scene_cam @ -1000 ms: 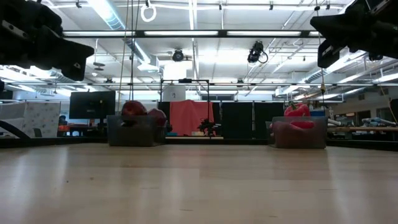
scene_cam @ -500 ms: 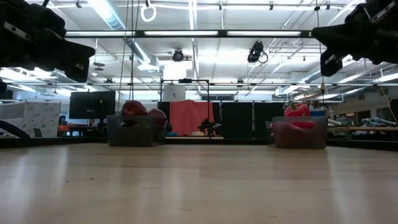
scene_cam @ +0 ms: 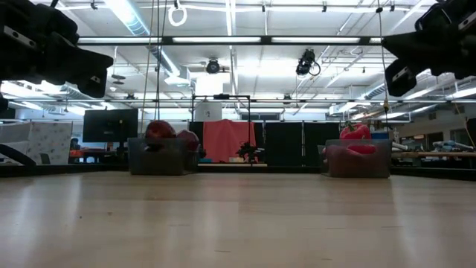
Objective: Sort produce into baskets
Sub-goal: Return to Home Position
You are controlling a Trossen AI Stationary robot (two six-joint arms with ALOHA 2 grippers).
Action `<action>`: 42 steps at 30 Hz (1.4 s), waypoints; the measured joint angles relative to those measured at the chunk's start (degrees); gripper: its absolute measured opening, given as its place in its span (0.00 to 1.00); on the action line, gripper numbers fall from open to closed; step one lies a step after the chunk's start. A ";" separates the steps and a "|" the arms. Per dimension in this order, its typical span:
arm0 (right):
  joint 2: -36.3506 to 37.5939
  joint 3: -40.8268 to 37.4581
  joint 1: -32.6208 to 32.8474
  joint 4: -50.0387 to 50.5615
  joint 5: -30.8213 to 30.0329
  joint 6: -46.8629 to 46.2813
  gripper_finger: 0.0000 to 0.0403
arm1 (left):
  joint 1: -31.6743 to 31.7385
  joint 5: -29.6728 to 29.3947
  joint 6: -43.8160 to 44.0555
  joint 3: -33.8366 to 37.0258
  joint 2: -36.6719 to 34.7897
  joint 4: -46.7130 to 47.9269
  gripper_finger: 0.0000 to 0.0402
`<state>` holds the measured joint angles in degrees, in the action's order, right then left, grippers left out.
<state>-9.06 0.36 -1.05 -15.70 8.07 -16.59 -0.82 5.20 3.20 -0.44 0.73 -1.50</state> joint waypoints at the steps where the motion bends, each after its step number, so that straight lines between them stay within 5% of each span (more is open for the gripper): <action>1: -0.03 0.00 0.64 0.85 -0.70 0.36 0.00 | 0.00 -0.01 0.10 0.02 0.00 -0.01 0.01; 42: -0.04 0.00 2.15 2.51 -3.73 0.05 0.07 | -0.02 -0.25 0.27 0.04 0.00 -0.35 0.04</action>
<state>-9.10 0.36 1.10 -13.19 4.34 -16.53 -0.84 4.95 3.46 -0.40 0.73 -1.85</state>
